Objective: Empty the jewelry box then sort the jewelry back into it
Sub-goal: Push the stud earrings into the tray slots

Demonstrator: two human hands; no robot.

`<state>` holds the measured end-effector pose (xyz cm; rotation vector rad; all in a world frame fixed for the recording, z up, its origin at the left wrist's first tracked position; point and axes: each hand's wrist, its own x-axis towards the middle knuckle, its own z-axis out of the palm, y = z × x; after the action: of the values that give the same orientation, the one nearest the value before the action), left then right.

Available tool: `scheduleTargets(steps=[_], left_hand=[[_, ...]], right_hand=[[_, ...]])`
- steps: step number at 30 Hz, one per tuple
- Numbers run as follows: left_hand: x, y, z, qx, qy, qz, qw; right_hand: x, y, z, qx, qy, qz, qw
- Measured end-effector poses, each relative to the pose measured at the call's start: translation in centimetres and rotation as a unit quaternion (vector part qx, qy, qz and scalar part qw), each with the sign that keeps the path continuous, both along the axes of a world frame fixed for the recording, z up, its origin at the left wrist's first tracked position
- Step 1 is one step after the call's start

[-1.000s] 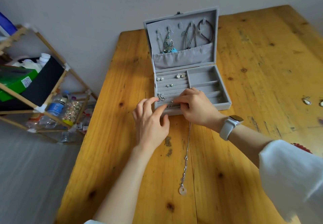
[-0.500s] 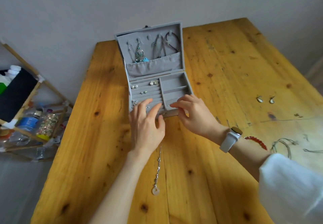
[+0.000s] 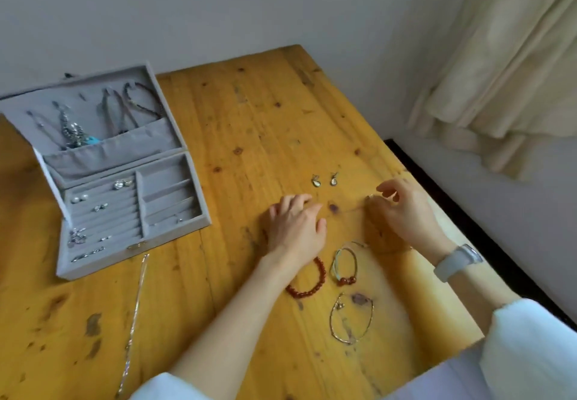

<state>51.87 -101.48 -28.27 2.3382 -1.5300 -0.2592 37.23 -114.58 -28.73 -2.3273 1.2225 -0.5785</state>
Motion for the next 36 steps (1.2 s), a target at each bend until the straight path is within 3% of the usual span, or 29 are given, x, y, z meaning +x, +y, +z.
scheduleTargets(steps=[4,8,14,20,24,29,32,36], left_hand=[[-0.9,-1.5,-0.6,-0.031,-0.017,0.029,0.999],[-2.2,-3.5,-0.8,-0.076,0.012,-0.021,0.997],[-4.2,-7.7,-1.5,-0.097,0.010,-0.052,0.994],[-3.5,-7.6,-1.3,-0.136,0.092,-0.050,0.985],[-1.8,-4.5,0.1,-0.188,0.212,0.034,0.958],[2.1,1.8,2.1,-0.223,0.277,0.116,0.927],[4.9,5.8,3.2,-0.260,0.336,0.175,0.888],[8.8,11.4,3.6,-0.283,0.325,0.251,0.867]], right_hand=[[0.0,-1.0,-1.4,-0.002,0.004,0.013,1.000],[-0.1,-0.9,-2.3,-0.028,-0.029,0.007,0.999],[-0.8,-1.0,-1.6,0.040,-0.108,-0.006,0.993],[-1.4,-0.7,-0.7,0.080,-0.169,-0.020,0.982],[-0.2,0.5,0.3,0.120,-0.216,-0.012,0.969],[4.6,3.8,2.0,0.187,-0.262,0.058,0.945],[7.9,6.3,2.7,0.209,-0.254,0.111,0.938],[12.3,10.0,2.7,0.209,-0.218,0.158,0.940]])
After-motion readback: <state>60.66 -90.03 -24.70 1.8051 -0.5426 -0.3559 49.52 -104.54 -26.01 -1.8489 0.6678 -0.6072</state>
